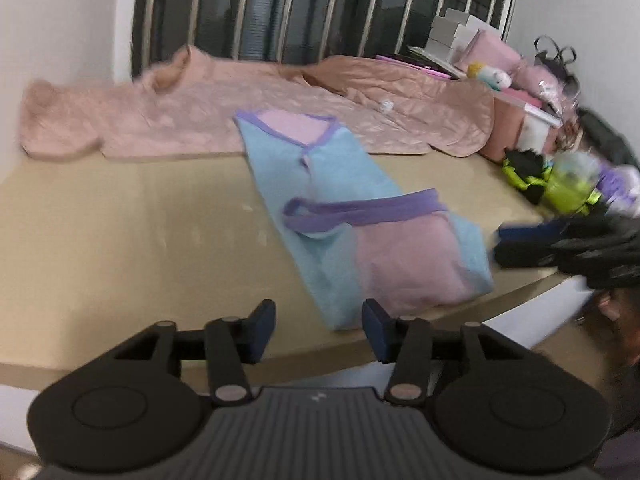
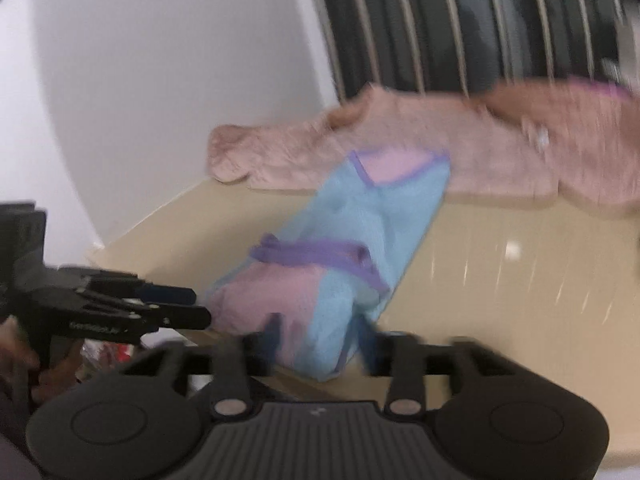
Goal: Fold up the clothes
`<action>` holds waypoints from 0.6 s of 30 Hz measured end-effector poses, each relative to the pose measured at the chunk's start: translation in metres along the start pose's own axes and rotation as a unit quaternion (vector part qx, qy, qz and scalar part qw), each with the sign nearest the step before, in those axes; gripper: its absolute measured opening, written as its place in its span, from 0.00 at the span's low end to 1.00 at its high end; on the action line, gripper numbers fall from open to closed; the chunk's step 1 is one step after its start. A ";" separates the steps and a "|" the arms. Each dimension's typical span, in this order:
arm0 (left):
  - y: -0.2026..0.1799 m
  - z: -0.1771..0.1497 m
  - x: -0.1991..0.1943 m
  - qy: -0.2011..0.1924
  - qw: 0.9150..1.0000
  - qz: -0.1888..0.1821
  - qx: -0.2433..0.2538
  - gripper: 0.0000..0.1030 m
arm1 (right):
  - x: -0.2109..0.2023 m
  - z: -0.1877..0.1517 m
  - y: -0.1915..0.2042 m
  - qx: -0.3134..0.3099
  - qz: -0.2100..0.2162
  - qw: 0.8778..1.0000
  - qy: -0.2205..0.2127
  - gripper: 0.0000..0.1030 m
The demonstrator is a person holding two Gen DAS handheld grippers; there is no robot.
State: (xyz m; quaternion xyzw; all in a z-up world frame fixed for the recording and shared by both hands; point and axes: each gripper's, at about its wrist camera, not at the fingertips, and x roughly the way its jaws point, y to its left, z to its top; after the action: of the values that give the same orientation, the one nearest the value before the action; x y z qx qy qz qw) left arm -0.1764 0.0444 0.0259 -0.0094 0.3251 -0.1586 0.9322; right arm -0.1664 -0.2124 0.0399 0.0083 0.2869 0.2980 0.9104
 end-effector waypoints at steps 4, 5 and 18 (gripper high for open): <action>-0.009 0.001 -0.013 -0.052 0.997 -0.047 0.040 0.56 | -0.014 -0.011 0.015 -0.136 0.037 0.988 -0.062 0.49; -0.014 0.001 -0.012 -0.056 0.996 -0.047 0.055 0.59 | -0.015 -0.016 0.020 -0.172 0.048 0.981 -0.071 0.49; -0.051 -0.026 0.008 -0.077 0.972 -0.034 0.219 0.66 | 0.038 -0.027 -0.019 -0.148 0.080 0.986 -0.010 0.18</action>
State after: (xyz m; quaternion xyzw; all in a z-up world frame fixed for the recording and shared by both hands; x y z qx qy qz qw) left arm -0.2017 -0.0042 0.0066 0.1720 0.2095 -0.2560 0.9279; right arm -0.1452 -0.2116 -0.0061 -0.1001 0.2286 0.4090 0.8777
